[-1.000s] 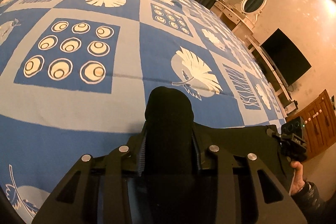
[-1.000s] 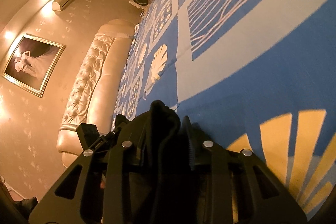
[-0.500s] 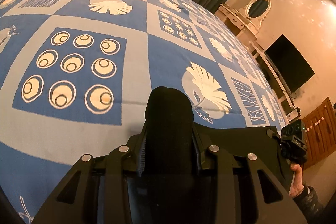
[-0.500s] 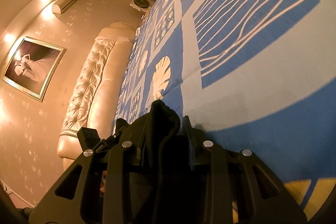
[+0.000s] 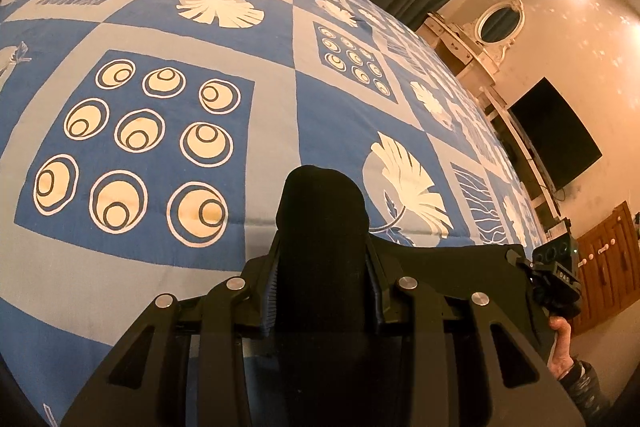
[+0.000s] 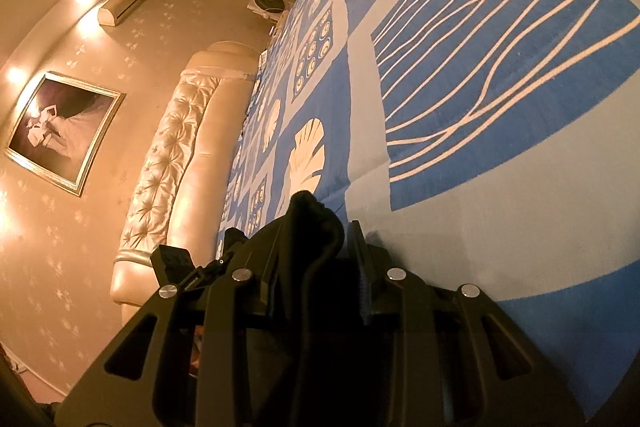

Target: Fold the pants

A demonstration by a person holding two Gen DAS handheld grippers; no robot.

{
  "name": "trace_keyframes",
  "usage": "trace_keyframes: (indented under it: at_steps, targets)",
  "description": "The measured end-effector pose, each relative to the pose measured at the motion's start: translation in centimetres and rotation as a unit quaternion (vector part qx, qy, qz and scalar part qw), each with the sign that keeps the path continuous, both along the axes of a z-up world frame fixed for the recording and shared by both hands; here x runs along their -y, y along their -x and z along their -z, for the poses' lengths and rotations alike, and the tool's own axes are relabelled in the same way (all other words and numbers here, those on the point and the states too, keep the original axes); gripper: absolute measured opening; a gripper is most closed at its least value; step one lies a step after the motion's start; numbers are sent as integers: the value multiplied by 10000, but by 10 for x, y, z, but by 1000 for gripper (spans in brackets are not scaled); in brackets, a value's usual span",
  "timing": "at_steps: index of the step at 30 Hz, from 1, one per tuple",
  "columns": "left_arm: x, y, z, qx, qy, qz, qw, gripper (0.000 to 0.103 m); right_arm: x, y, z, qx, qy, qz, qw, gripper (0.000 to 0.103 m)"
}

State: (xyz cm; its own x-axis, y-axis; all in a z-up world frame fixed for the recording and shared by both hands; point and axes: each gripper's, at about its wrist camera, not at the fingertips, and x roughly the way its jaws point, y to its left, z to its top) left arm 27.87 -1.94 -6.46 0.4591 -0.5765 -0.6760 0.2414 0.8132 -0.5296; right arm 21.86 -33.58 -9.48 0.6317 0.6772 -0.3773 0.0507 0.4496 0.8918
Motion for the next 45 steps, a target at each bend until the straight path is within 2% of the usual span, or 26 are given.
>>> trace_keyframes:
  at_steps: [23,29,31,34,38,41,42,43,45]
  targets:
    - [1,-1,7,-55,92,-19,9999,37,-1,-2,6,7,-139,23,9999,28]
    - [-4,-1,11,-156,324,22,9994,43,3,0,7,2,-217,20,9998,29]
    - [-8,1,11,-173,457,38,9988,46,3,2,7,-20,-278,24,9996,31]
    - [-12,10,8,-137,495,3,9987,47,5,9,3,9,-281,30,9996,40]
    - [-24,28,0,-92,595,-178,9980,47,13,30,-6,43,-300,144,9994,61]
    - [-41,53,-6,-79,704,-386,9967,48,18,60,-17,-38,-10,250,9997,71]
    - [-46,63,-8,-89,685,-477,9965,53,16,71,-20,-96,139,267,9995,74]
    - [-49,72,-9,-94,665,-526,9964,56,13,81,-23,-136,275,257,9992,76]
    - [-53,93,-10,-117,618,-597,9962,57,8,99,-25,-216,410,230,9987,79]
